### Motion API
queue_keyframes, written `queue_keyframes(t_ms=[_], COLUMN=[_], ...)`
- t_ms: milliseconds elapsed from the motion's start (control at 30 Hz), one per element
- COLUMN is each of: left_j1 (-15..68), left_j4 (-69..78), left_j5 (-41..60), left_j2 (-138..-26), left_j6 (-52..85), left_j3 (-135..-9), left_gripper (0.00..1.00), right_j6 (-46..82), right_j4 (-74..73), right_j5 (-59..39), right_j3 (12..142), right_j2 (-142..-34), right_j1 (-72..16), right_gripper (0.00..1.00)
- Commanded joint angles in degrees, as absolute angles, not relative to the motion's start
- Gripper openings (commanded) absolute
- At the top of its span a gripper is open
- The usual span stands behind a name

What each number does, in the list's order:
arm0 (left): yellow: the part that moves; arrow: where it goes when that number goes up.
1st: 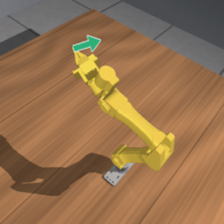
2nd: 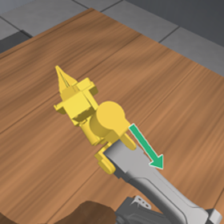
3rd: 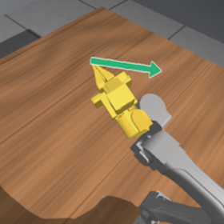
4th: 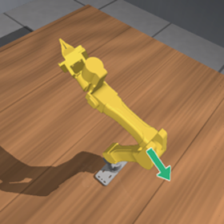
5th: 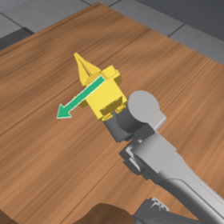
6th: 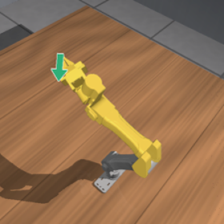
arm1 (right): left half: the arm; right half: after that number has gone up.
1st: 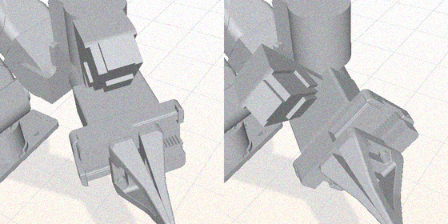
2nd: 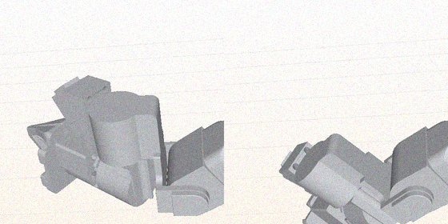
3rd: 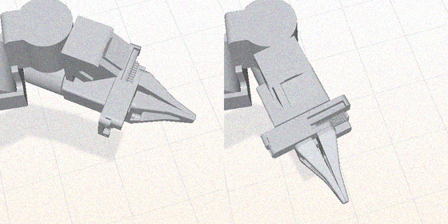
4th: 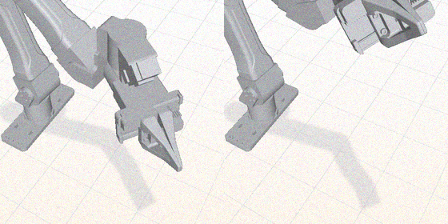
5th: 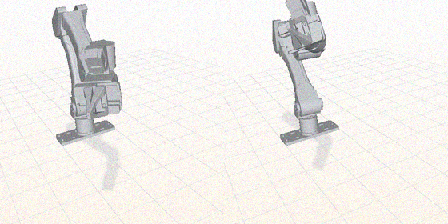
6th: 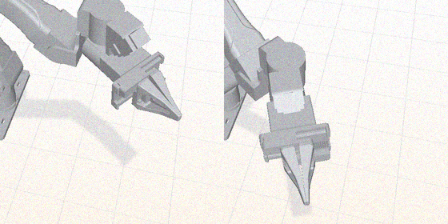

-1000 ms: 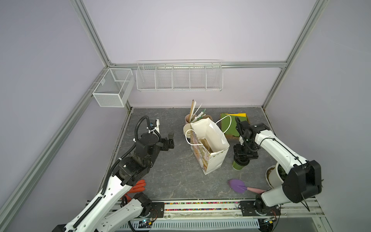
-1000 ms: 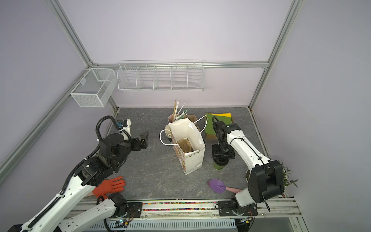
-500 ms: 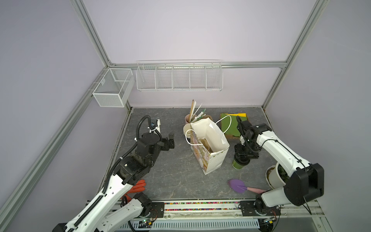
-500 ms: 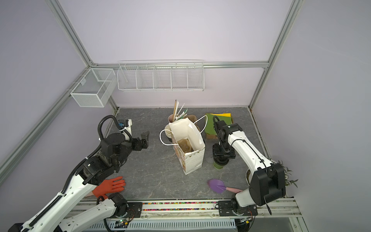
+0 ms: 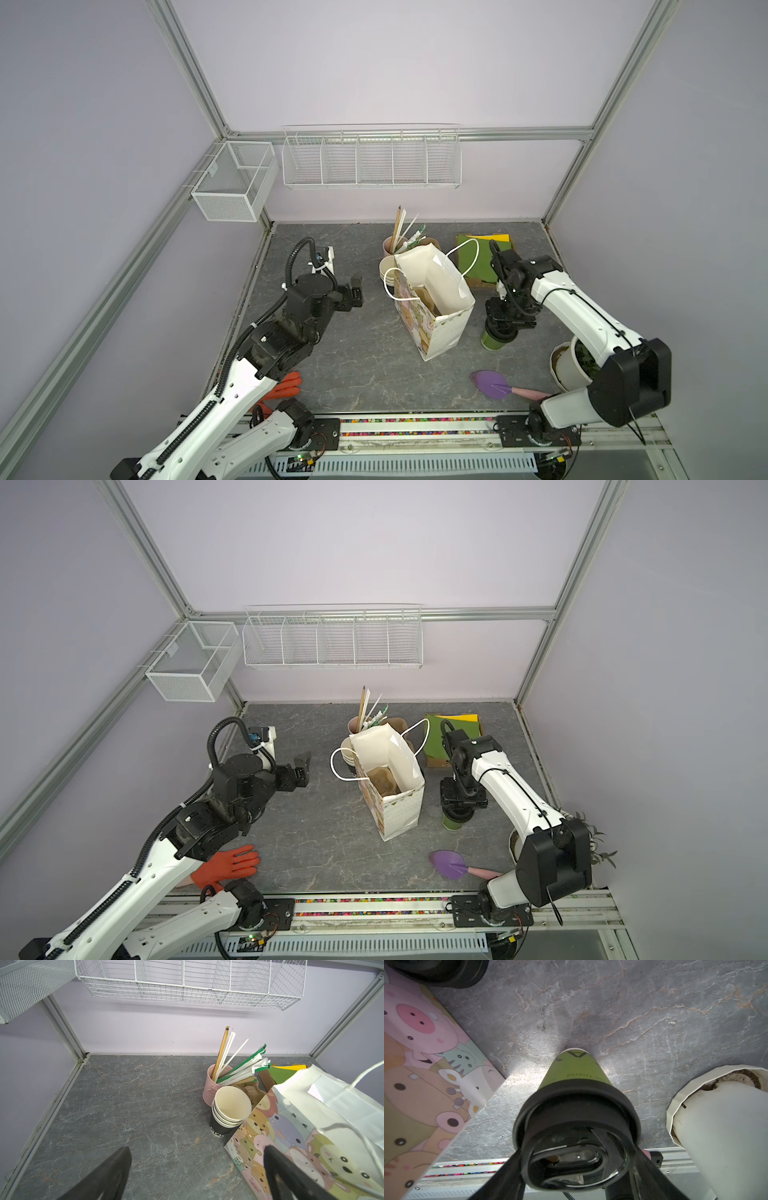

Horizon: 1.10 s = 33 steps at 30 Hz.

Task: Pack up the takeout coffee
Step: 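Carry the green coffee cup with the right gripper toward the gift bag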

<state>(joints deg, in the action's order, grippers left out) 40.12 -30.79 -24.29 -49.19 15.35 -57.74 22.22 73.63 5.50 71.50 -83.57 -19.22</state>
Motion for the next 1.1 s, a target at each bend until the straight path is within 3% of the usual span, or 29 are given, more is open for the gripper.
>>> queue_keyframes(t_ms=[0, 700, 1067], left_j1=[39.9, 39.8, 39.8], left_j4=[-31.4, -31.5, -31.5], left_j5=[-24.2, -23.7, -23.6], left_j2=[-49.2, -49.1, -49.5], left_j6=[14.4, 14.5, 14.4], left_j3=[-57.1, -57.2, -57.3], left_gripper=[0.99, 0.99, 0.99], right_j6=[21.8, 22.8, 24.0], right_j4=[76.6, 85.8, 76.9], right_j5=[7.4, 11.0, 5.0], right_j3=[74.1, 102.1, 109.1], right_j2=[-80.4, -68.8, -61.8], right_j1=[-19.5, -23.9, -25.6], right_gripper=[0.74, 0.74, 0.73])
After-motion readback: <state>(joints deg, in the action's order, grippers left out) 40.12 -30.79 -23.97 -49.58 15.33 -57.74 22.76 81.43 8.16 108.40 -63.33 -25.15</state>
